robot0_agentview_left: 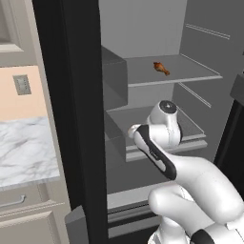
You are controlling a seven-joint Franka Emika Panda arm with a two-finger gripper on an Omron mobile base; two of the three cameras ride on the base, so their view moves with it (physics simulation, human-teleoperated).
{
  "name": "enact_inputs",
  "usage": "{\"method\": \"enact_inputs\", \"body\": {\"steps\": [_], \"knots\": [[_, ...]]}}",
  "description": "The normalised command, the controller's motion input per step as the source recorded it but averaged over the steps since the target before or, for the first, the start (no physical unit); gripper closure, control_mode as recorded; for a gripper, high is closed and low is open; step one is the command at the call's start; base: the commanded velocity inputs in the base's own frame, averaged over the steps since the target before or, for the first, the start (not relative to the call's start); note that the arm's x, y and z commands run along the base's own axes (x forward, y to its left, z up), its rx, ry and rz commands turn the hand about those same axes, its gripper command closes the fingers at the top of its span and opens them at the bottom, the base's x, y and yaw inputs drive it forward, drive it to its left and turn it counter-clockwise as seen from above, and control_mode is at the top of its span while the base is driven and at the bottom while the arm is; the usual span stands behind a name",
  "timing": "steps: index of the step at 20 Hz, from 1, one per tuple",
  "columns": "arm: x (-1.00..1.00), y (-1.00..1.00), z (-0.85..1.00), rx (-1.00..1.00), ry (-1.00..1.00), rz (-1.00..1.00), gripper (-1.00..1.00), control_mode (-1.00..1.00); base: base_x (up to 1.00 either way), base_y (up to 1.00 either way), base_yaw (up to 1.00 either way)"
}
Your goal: Place one mushroom and one chicken drumstick in each tupperware on the nearby counter, to pack two identical lunches.
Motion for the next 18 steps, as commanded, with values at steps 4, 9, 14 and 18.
{"method": "enact_inputs", "body": {"steps": [4,9,14,18], "knots": [[0.45,0.14,-0.1,0.0,0.0,0.0,-1.0,-1.0,0.0,0.0,0.0],[0.44,0.0,-0.17,0.0,0.0,0.0,-1.0,-1.0,0.0,0.0,0.0],[0.5,0.0,-0.21,0.0,0.0,0.0,-1.0,-1.0,0.0,0.0,0.0],[0.51,0.04,-0.23,0.0,0.01,-0.02,-1.0,-1.0,0.0,0.0,0.0]]}}
